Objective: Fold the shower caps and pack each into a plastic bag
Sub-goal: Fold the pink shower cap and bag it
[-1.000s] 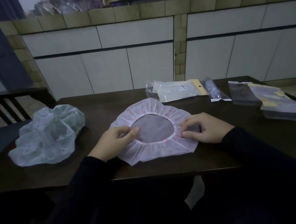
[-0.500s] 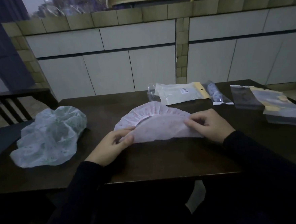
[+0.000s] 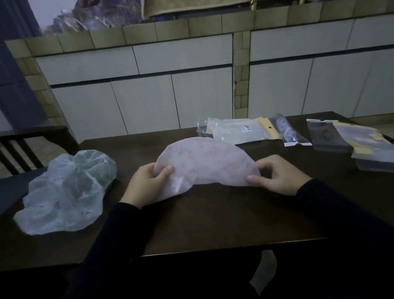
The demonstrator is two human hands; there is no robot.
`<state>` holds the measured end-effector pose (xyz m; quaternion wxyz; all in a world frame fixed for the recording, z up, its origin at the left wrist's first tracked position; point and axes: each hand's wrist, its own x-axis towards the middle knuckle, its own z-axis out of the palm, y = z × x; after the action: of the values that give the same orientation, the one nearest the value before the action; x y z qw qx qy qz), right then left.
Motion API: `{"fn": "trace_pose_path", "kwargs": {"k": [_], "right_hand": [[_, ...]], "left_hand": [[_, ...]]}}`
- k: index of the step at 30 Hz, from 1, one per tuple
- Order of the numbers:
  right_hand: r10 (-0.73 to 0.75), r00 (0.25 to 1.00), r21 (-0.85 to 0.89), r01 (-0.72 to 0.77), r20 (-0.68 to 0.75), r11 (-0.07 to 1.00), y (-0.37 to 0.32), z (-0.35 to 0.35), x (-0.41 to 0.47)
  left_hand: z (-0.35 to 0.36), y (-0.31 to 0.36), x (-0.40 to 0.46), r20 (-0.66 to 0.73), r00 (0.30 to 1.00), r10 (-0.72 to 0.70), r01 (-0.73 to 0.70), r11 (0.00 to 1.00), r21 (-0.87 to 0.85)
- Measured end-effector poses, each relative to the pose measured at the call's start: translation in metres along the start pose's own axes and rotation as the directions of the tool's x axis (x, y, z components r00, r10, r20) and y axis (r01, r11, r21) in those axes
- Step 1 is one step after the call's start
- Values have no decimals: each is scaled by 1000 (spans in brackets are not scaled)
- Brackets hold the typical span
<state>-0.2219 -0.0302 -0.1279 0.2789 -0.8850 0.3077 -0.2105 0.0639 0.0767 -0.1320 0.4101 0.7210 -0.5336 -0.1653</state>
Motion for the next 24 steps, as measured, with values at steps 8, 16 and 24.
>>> {"fn": "trace_pose_path", "kwargs": {"k": [8, 16, 24], "right_hand": [[346, 936, -137, -335, 64, 932, 3, -8, 17], [493, 867, -208, -496, -67, 843, -26, -1, 56], [539, 809, 56, -542, -235, 838, -14, 33, 83]], "left_hand": [[-5, -6, 12, 81, 985, -151, 114, 931, 347], [6, 24, 28, 4, 992, -130, 107, 833, 543], [21, 1, 46, 7, 994, -113, 100, 903, 417]]}}
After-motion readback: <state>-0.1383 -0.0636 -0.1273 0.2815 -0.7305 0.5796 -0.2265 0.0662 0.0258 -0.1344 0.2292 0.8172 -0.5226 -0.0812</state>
